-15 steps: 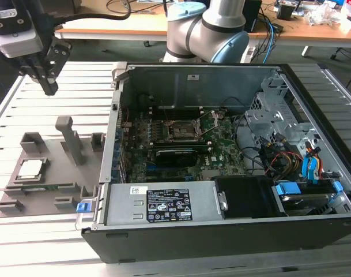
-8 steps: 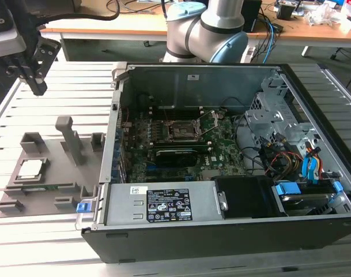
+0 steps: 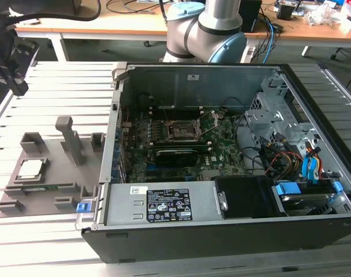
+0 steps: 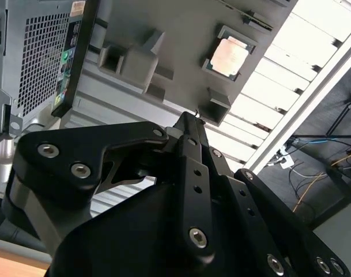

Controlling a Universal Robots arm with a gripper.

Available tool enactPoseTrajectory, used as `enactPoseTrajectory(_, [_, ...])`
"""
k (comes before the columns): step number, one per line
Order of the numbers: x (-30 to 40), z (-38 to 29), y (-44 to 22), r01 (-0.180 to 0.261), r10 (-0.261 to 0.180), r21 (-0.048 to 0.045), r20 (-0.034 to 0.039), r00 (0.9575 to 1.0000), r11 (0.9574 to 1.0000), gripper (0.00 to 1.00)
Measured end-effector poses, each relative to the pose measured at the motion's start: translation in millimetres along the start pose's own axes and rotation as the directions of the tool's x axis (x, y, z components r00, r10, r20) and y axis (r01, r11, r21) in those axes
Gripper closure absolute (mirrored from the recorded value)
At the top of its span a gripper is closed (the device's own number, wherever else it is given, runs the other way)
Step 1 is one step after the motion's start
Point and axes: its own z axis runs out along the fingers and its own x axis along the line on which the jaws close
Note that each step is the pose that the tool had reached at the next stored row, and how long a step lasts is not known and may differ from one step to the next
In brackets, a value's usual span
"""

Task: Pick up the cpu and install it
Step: 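Reach for the cpu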

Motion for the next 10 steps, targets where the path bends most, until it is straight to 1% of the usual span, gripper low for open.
enactPoseTrajectory(1, [2.4, 0.0, -0.2, 0.000, 0.000, 0.0000, 0.0000, 1.0000, 1.0000, 0.89])
enactPoseTrajectory(2, [7.4, -0.1, -0.5, 0.000, 0.000, 0.0000, 0.0000, 1.0000, 1.0000, 0.89])
enactPoseTrajectory(4, [10.6, -0.2, -0.8, 0.000, 0.000, 0.0000, -0.0001, 1.0000, 1.0000, 0.89])
enactPoseTrajectory(7, [18.9, -0.2, -1.4, 0.000, 0.000, 0.0000, 0.0000, 1.0000, 1.0000, 0.89])
enactPoseTrajectory(10, [28.7, -0.4, -2.2, 0.000, 0.000, 0.0000, 0.0000, 1.0000, 1.0000, 0.89])
